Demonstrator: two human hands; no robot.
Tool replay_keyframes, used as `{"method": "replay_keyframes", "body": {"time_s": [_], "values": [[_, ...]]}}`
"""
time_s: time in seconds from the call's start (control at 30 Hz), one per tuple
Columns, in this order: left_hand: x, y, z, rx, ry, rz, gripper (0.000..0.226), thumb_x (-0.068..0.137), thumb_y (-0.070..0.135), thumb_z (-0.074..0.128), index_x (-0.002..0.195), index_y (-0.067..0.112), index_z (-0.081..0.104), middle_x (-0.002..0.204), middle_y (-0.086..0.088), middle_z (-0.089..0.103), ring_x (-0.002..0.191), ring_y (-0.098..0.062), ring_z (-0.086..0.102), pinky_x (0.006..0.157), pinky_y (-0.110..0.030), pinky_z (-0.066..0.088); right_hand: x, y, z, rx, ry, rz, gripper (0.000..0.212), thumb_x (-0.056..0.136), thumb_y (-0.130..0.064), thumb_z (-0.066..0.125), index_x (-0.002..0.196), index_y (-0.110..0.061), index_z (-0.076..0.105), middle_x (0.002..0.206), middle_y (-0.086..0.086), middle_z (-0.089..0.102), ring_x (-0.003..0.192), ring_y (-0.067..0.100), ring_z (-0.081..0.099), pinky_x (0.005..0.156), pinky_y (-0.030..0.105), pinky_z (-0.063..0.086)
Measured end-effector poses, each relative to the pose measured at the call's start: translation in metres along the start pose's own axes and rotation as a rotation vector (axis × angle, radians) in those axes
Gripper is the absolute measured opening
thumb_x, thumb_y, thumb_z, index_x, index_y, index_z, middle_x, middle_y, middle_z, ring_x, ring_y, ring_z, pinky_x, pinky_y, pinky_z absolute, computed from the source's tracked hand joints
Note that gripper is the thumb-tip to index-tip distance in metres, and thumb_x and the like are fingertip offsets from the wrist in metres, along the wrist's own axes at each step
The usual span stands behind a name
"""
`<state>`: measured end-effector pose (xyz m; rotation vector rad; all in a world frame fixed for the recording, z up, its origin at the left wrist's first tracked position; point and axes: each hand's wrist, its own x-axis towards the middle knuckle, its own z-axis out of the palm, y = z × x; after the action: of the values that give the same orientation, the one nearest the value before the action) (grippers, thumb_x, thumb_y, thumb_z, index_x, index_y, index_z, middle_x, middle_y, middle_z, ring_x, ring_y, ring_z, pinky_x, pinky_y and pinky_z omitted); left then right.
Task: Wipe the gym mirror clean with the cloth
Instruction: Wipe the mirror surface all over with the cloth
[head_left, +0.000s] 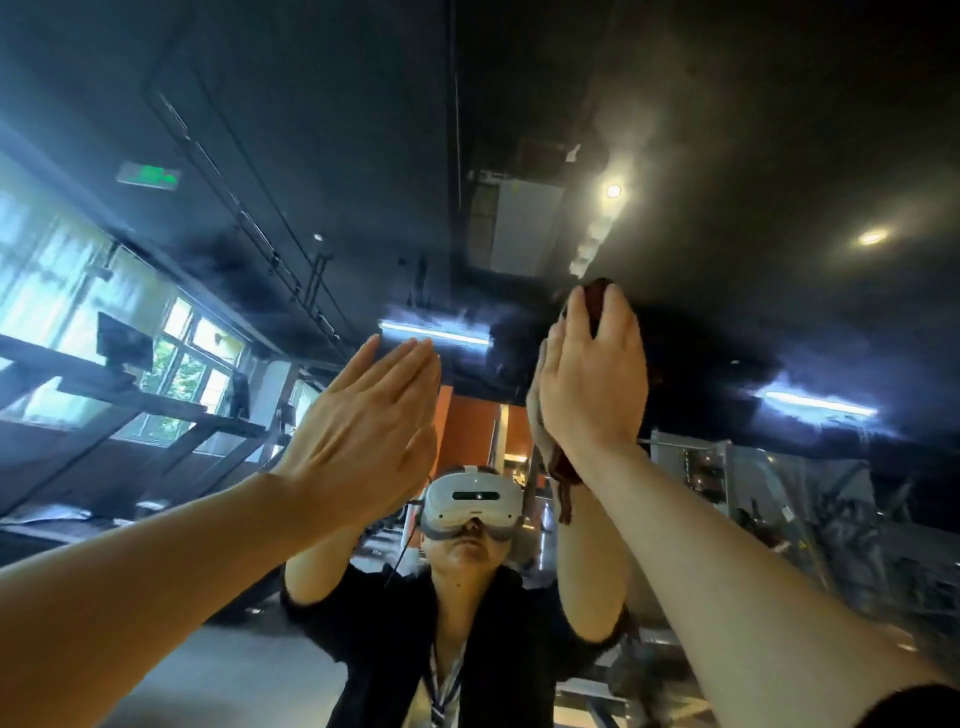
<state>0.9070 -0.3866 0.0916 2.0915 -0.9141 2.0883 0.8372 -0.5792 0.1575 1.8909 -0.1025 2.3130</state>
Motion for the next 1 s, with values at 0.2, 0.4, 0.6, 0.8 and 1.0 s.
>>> {"method": "replay_keyframes", "body": {"time_s": [0.2, 0.4, 0.6, 0.8, 1.0], "values": [[-0.02, -0.034, -0.003, -0.043, 0.004, -0.058, 0.059, 0.096, 0.035, 0.034, 0.137, -0.001, 0.056, 0.14, -0.018, 0.056, 0.133, -0.032, 0.052, 0.117, -0.052, 0.027, -0.005, -0.103, 0.038, 0.018, -0.061, -0.404, 0.044, 0.104, -0.031, 0.045, 0.142, -0.011, 0.054, 0.145, 0.017, 0.05, 0.133, 0.032, 0.048, 0.111, 0.038, 0.038], [0.002, -0.025, -0.002, -0.056, 0.019, -0.04, 0.059, 0.09, 0.036, 0.036, 0.135, 0.005, 0.059, 0.137, -0.013, 0.061, 0.126, -0.03, 0.058, 0.115, -0.059, 0.031, 0.028, -0.071, 0.036, 0.048, -0.09, -0.417, 0.044, 0.102, -0.028, 0.041, 0.14, -0.012, 0.057, 0.148, 0.017, 0.05, 0.137, 0.034, 0.046, 0.118, 0.043, 0.03], [0.04, 0.044, 0.003, -0.089, 0.076, 0.1, 0.055, 0.089, 0.031, 0.04, 0.132, 0.005, 0.062, 0.134, -0.011, 0.063, 0.124, -0.027, 0.059, 0.118, -0.053, 0.024, 0.05, 0.018, 0.01, -0.08, -0.024, -0.159, 0.044, 0.105, -0.03, 0.039, 0.145, -0.014, 0.052, 0.15, 0.015, 0.046, 0.138, 0.033, 0.044, 0.113, 0.042, 0.037], [0.067, 0.118, 0.008, -0.103, 0.05, 0.222, 0.06, 0.089, 0.035, 0.034, 0.134, 0.007, 0.061, 0.138, -0.012, 0.06, 0.129, -0.026, 0.055, 0.116, -0.053, 0.019, 0.043, 0.105, -0.024, -0.138, 0.012, -0.064, 0.042, 0.104, -0.028, 0.043, 0.142, -0.013, 0.055, 0.146, 0.015, 0.048, 0.132, 0.033, 0.047, 0.11, 0.044, 0.044], [0.075, 0.175, 0.008, -0.123, 0.05, 0.299, 0.059, 0.089, 0.035, 0.034, 0.132, 0.008, 0.063, 0.136, -0.01, 0.061, 0.129, -0.024, 0.054, 0.117, -0.053, 0.019, 0.022, 0.195, -0.064, -0.186, 0.014, 0.075, 0.047, 0.106, -0.033, 0.033, 0.144, -0.015, 0.052, 0.151, 0.012, 0.041, 0.136, 0.03, 0.041, 0.11, 0.046, 0.043]]}}
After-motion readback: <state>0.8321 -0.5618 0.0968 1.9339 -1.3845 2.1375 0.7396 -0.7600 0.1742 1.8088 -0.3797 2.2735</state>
